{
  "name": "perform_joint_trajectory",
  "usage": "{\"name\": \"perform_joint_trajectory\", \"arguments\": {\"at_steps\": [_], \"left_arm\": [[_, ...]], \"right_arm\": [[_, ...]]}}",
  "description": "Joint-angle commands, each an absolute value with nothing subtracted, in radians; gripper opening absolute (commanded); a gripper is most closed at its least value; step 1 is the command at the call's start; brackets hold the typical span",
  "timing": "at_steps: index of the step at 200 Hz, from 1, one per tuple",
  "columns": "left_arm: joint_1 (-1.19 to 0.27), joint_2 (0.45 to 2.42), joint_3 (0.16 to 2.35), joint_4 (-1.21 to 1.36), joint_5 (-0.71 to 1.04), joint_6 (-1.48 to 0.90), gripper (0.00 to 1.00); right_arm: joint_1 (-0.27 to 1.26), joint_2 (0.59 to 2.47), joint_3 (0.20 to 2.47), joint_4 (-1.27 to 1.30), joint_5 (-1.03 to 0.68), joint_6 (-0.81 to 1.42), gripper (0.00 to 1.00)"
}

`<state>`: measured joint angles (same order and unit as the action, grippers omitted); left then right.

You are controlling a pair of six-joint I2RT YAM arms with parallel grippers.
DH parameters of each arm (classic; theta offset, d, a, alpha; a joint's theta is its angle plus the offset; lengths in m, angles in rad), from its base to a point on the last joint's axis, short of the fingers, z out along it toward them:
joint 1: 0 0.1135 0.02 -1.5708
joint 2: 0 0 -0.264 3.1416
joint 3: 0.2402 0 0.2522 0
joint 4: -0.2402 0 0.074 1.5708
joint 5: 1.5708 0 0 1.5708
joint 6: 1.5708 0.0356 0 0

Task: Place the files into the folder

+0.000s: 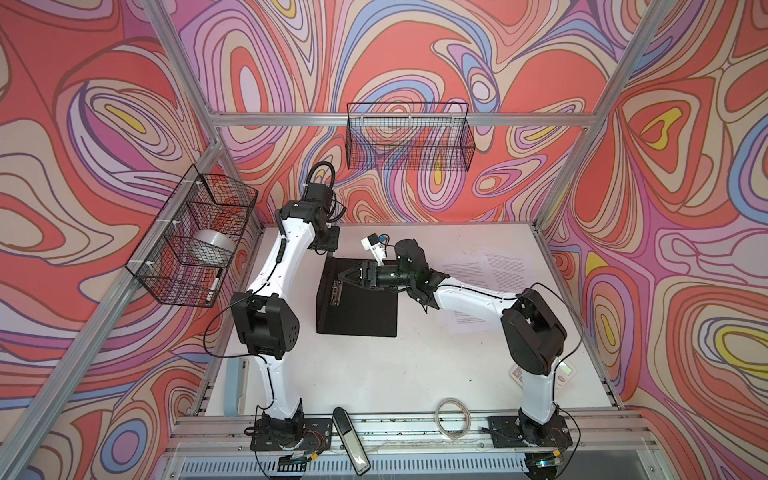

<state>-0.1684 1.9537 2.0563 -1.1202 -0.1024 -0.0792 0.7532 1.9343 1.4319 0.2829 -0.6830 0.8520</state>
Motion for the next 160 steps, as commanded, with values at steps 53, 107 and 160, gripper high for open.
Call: {"name": "perform_joint_trajectory", "arguments": {"at_steps": [53, 107, 160], "left_arm": [[-0.141, 1.843, 1.895, -1.180, -0.113, 0.002, 0.31], [-0.110, 1.794, 1.844, -1.196, -0.046, -0.019, 0.19], [-0.109, 1.784, 1.838, -1.214, -0.031, -0.038, 0.06]], "right_arm": [[0.758, 1.747, 1.307, -0.164, -0.406, 0.600, 0.80], [0.759, 1.694, 1.186, -0.182, -0.335, 0.604, 0.79], [0.759, 1.677, 1.159, -0.201, -0.312, 0.592, 0.79]]}}
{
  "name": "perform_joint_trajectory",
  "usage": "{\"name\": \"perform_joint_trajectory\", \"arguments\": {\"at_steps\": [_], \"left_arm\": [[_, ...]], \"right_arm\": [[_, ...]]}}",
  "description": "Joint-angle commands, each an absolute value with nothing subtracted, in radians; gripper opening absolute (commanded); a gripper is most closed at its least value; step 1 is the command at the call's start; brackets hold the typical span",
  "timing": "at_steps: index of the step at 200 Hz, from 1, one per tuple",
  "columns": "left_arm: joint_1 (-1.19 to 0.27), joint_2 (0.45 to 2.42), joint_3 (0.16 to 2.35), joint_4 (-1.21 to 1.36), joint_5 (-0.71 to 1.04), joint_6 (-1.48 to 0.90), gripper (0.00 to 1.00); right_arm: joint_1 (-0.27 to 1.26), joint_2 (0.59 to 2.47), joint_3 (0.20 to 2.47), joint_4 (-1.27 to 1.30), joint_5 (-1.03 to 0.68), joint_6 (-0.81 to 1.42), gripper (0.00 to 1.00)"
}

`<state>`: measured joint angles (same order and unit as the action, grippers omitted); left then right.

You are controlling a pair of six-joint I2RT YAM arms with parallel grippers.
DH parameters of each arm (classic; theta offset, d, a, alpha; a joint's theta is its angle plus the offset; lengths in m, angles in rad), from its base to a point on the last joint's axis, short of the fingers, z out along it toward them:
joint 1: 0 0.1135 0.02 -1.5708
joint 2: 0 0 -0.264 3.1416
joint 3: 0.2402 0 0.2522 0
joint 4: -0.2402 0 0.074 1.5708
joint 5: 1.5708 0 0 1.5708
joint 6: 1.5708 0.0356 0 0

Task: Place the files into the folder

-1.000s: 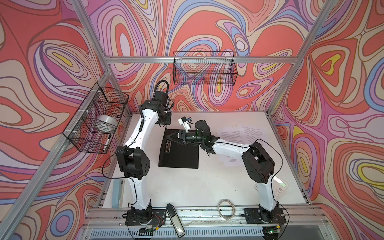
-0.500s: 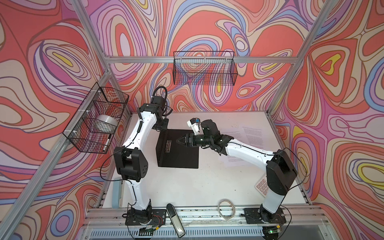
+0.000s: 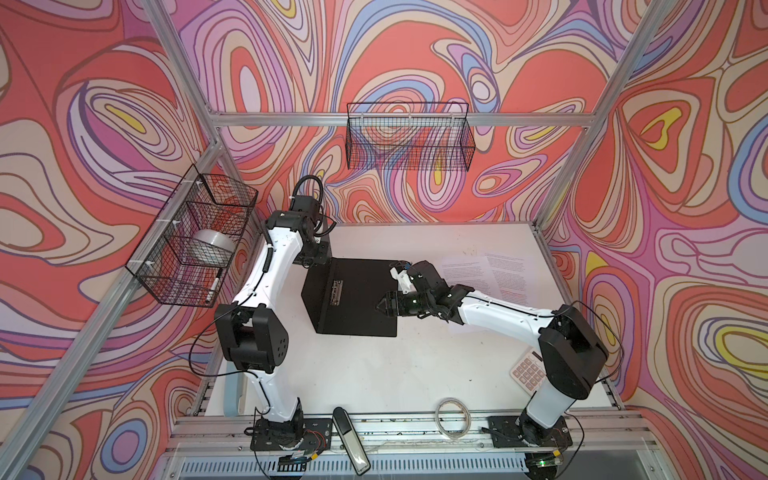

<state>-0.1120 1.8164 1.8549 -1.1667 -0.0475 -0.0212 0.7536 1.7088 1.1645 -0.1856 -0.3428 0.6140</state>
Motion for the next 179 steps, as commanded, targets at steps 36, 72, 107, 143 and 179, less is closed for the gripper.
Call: {"name": "perform_joint_trajectory", "arguments": {"at_steps": [36, 72, 107, 143, 179], "left_arm": [[-0.103, 1.780, 1.837, -1.207, -0.019, -0.043, 0.00], [-0.085, 1.762, 1.822, -1.174, 0.088, -0.064, 0.00], [-0.079, 1.758, 1.839, -1.155, 0.150, -0.103, 0.00], [-0.057, 1.760, 1.839, -1.131, 0.227, -0.155, 0.00], [-0.028, 1.759, 1.810, -1.115, 0.304, -0.209, 0.00]], "right_arm": [[0.759, 1.681, 1.164, -0.218, -0.272, 0.596, 0.78], [0.756, 1.684, 1.179, -0.261, -0.231, 0.593, 0.78], [0.758, 1.690, 1.207, -0.308, -0.188, 0.589, 0.78], [0.756, 1.695, 1.241, -0.350, -0.152, 0.587, 0.78], [0.755, 1.707, 1.274, -0.396, -0.127, 0.572, 0.74]]}}
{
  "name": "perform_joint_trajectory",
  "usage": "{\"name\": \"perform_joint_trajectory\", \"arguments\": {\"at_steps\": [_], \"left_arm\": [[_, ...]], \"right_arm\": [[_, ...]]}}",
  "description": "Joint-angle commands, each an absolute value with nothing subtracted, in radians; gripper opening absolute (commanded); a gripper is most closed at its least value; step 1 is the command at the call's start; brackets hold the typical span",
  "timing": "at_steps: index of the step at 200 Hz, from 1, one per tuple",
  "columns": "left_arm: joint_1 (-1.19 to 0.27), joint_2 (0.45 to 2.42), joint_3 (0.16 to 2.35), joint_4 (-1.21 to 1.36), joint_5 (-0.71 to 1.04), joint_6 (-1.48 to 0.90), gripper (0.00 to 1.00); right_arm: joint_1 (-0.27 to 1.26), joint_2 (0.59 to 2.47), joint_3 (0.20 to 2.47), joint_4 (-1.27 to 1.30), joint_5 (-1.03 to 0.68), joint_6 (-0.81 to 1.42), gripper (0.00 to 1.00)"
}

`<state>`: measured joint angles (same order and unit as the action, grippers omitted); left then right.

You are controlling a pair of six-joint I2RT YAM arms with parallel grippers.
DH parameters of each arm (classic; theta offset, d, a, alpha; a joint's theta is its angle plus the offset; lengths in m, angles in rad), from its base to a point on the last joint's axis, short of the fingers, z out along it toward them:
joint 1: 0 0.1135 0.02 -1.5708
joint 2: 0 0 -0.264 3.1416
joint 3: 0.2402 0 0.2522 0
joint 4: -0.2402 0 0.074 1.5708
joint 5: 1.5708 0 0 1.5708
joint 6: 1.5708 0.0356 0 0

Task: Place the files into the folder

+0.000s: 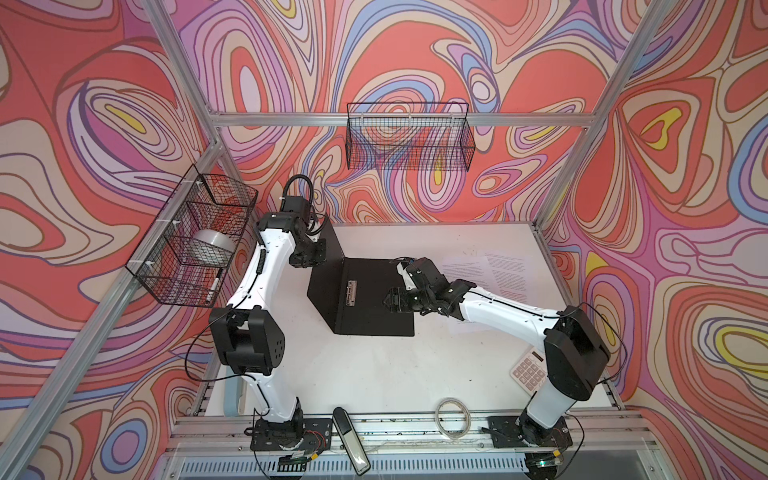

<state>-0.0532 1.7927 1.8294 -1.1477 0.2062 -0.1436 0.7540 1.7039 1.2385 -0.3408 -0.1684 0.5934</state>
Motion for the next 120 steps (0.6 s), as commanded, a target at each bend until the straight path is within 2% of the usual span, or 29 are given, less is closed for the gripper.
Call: {"name": "perform_joint_trajectory", "arguments": {"at_steps": [1, 12, 33, 59, 120], "left_arm": [[-0.027, 1.759, 1.809, -1.115, 0.306, -0.211, 0.00], [-0.015, 1.758, 1.795, -1.108, 0.334, -0.227, 0.00], [0.000, 1.757, 1.759, -1.099, 0.386, -0.250, 0.00], [0.000, 1.750, 1.728, -1.085, 0.410, -0.234, 0.00], [0.000, 1.690, 1.662, -1.057, 0.428, -0.145, 0.00]], "right_arm": [[0.756, 1.707, 1.275, -0.397, -0.126, 0.572, 0.74], [0.754, 1.713, 1.287, -0.411, -0.125, 0.563, 0.71], [0.750, 1.735, 1.316, -0.437, -0.154, 0.547, 0.59], [0.748, 1.766, 1.363, -0.466, -0.183, 0.519, 0.54], [0.742, 1.967, 1.544, -0.571, -0.265, 0.460, 0.39]]}}
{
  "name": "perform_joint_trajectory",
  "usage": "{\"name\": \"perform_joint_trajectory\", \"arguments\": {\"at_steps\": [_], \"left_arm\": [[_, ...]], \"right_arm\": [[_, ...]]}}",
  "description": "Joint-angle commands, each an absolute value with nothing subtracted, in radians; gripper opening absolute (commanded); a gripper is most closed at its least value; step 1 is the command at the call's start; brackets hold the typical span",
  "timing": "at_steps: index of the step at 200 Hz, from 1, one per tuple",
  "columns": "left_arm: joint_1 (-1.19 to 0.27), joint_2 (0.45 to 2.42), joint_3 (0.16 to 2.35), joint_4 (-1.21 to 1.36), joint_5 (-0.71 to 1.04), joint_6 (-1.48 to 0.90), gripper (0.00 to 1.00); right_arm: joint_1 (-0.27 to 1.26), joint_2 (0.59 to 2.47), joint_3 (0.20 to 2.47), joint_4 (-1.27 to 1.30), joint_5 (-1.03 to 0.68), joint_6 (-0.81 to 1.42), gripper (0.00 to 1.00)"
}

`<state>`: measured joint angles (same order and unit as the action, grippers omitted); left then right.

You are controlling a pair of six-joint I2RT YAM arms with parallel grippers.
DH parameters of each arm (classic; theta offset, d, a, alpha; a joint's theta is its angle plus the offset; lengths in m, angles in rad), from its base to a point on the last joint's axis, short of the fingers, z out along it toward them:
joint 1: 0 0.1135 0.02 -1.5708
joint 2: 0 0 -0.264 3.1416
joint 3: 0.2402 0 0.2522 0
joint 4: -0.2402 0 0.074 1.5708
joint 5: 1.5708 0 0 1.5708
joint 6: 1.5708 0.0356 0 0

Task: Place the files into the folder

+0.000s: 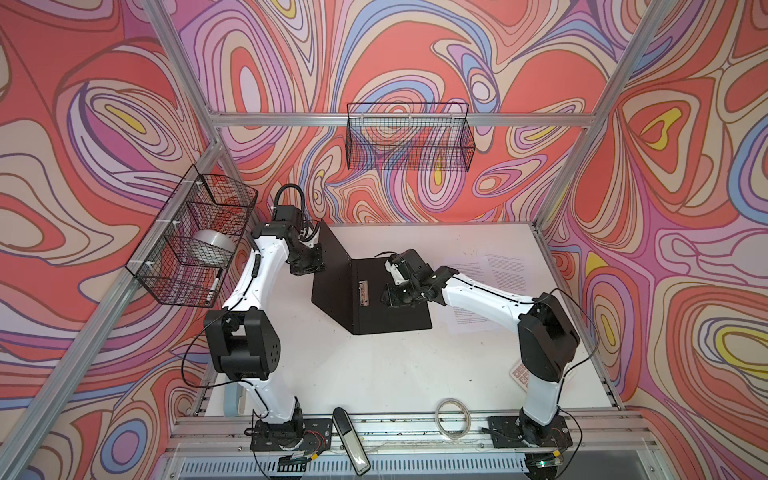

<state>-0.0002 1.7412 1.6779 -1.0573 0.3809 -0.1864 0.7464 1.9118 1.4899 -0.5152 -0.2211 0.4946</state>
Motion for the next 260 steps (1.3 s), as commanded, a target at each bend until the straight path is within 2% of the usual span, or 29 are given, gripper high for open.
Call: {"name": "perform_joint_trajectory", "arguments": {"at_steps": [1, 82, 126, 140, 187, 260], "left_arm": [[0.000, 1.689, 1.661, -1.057, 0.429, -0.144, 0.00], [0.000, 1.656, 1.616, -1.065, 0.436, -0.109, 0.00], [0.000, 1.649, 1.628, -1.072, 0.421, -0.113, 0.00], [0.000, 1.649, 1.627, -1.075, 0.423, -0.115, 0.00], [0.000, 1.649, 1.610, -1.076, 0.418, -0.128, 0.00], [-0.002, 1.639, 1.614, -1.076, 0.419, -0.147, 0.00]], "right_arm": [[0.742, 1.972, 1.549, -0.571, -0.266, 0.459, 0.39], [0.739, 2.163, 1.676, -0.531, -0.397, 0.470, 0.38], [0.739, 2.215, 1.681, -0.511, -0.423, 0.477, 0.32], [0.739, 2.216, 1.668, -0.480, -0.436, 0.482, 0.27], [0.739, 2.247, 1.686, -0.451, -0.456, 0.501, 0.25], [0.739, 2.297, 1.717, -0.428, -0.479, 0.517, 0.16]]}}
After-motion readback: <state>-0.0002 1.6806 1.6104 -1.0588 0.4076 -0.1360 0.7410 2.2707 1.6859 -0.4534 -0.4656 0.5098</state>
